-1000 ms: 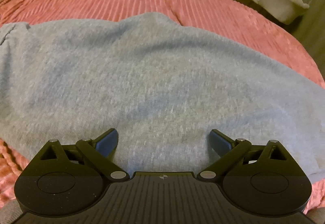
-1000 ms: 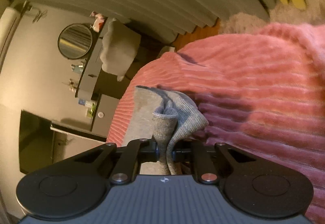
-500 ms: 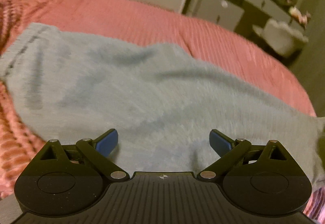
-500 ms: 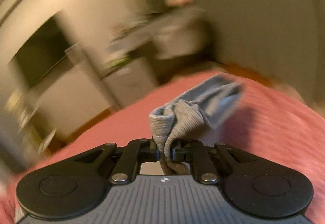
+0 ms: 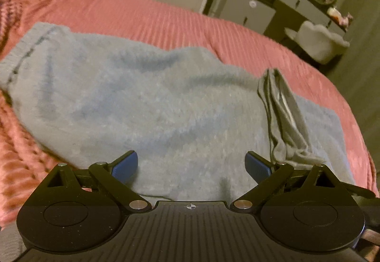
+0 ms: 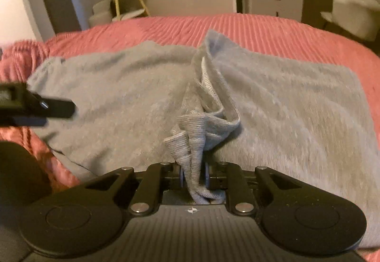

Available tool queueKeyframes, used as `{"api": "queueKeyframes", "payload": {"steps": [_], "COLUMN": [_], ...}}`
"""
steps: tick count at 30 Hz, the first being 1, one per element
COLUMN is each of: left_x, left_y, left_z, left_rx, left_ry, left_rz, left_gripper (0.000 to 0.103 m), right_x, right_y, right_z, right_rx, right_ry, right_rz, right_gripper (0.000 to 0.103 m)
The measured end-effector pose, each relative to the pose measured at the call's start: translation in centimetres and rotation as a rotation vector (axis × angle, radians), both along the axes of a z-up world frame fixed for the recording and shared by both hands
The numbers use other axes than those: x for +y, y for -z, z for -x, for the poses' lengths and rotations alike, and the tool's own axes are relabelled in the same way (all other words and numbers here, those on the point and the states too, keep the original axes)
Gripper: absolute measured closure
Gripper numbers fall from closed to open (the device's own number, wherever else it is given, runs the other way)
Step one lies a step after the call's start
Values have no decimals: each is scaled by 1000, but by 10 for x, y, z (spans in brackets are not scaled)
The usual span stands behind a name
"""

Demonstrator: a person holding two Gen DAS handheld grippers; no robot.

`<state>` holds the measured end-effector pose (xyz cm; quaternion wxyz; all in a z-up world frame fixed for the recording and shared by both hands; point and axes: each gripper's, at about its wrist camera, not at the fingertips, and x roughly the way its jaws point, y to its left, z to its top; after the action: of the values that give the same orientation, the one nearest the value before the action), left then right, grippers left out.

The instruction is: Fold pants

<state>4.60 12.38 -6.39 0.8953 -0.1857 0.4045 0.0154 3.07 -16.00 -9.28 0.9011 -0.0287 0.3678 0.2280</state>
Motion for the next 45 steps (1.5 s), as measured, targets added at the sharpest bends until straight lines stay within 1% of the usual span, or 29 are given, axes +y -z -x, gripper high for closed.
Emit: {"api": "queueKeyframes", "payload": {"steps": [2,3,4,5,6,7,8,9,10,11,13,14,15,18,20,22,25,27,29,32,35,37,39,40,42,43,44,45], "left_x": [-1,-1,-1,0,0,0,1,2,3,3,-1,-5,-10,-33,-47,-59,-69,-68,-62,-57,-59,-60,-68,-71,-77,-79,-82,-82], "left_y": [5,6,7,8,8,8,8,7,7,7,6,6,7,10,15,21,34,43,48,54,57,57,62,62,66,67,68,69], "left_z": [-4,-4,-5,-5,-5,-5,-4,-3,-4,-4,-8,-11,-16,-31,-38,-43,-52,-60,-65,-71,-73,-76,-83,-84,-89,-90,-91,-91], "left_rx": [4,2,1,-1,-4,-11,-19,-25,-28,-32,-36,-32,-20,19,45,70,112,144,151,158,162,147,171,187,199,200,208,209], "left_ry": [22,30,38,43,46,47,48,53,60,74,124,153,180,247,305,351,389,378,366,357,368,394,413,404,382,378,375,380], "left_rz": [29,45,61,71,77,83,91,105,120,139,195,225,245,294,338,371,394,429,498,607,686,707,707,702,685,665,636,616], "left_gripper": [3,3,3,3,3,3,3,3,3,3,3,3,3,3,4,3,4,4,4,4,4,4,4,6,16,34,49,54], "right_x": [-5,-5,-1,2,3,3,-3,-9,-17,-29,-61,-80,-95,-140,-165,-177,-183,-184,-184,-187,-184,-185,-183,-182,-178,-175,-172,-170], "right_y": [-8,-10,-12,-12,-10,-9,-12,-17,-24,-30,-37,-36,-34,-21,-8,6,21,27,31,28,29,30,31,30,28,26,24,22], "right_z": [7,9,11,13,13,11,14,18,20,21,21,21,20,25,31,34,35,32,30,32,29,32,32,32,32,32,32,32], "right_rx": [-8,-22,-33,-32,-2,53,57,34,19,8,34,74,112,216,277,325,370,382,391,393,411,415,419,422,420,416,408,402], "right_ry": [14,6,-7,-19,-39,-56,-52,-36,-1,55,171,234,287,440,522,565,591,605,607,587,568,557,542,540,525,513,502,496], "right_rz": [-47,-56,-54,-42,-34,-54,-98,-135,-173,-227,-381,-474,-537,-711,-806,-870,-971,-990,-987,-973,-984,-992,-997,-994,-971,-954,-935,-915], "right_gripper": [87,87,85,76,64,36,26,23,14,8,4,3,2,0,0,0,0,0,0,0,0,0,0,0,0,0,0,0]}}
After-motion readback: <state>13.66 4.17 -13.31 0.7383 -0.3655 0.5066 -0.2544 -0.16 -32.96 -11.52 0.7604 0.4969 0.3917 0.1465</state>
